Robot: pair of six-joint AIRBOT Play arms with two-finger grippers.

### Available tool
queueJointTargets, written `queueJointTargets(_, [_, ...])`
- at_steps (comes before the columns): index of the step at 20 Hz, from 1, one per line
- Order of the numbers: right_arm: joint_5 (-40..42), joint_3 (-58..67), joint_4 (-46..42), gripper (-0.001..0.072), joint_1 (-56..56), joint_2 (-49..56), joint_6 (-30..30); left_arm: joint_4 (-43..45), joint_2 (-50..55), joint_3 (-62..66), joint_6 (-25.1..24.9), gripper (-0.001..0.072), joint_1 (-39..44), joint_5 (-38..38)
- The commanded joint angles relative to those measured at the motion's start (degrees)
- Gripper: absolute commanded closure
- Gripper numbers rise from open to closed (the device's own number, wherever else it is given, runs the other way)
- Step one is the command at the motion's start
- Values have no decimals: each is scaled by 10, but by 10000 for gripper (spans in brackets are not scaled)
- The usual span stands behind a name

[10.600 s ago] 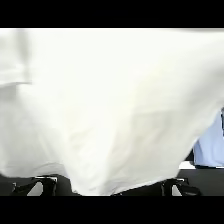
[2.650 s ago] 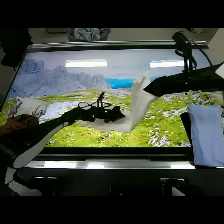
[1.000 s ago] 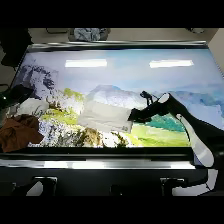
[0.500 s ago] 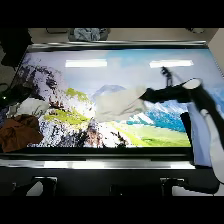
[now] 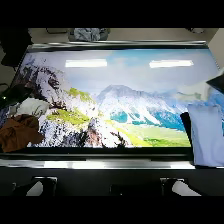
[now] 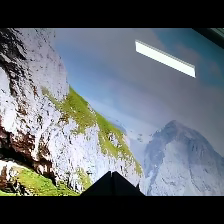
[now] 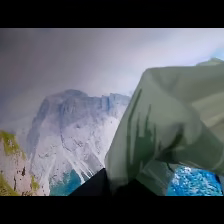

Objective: Fold the shirts.

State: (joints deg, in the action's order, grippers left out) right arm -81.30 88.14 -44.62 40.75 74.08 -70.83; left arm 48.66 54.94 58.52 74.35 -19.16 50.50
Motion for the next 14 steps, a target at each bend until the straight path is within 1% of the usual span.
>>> queueJointTargets(1, [-51,12,-5,659,92,-6,-6,0,0,0,0,665,0,0])
queueJointTargets(5, [-82,12,-20,659,166,-16,-6,0,0,0,0,665,0,0])
queueJointTargets(8, [-87,12,-80,660,224,-42,-6,0,0,0,0,665,0,0])
queueJointTargets(9, [-94,12,-108,660,238,-48,-6,0,0,0,0,665,0,0])
queueJointTargets(10, [-120,12,-143,660,249,-52,-6,0,0,0,0,665,0,0])
queueJointTargets(14, [-227,-17,-351,659,251,-52,32,0,0,0,0,665,0,0])
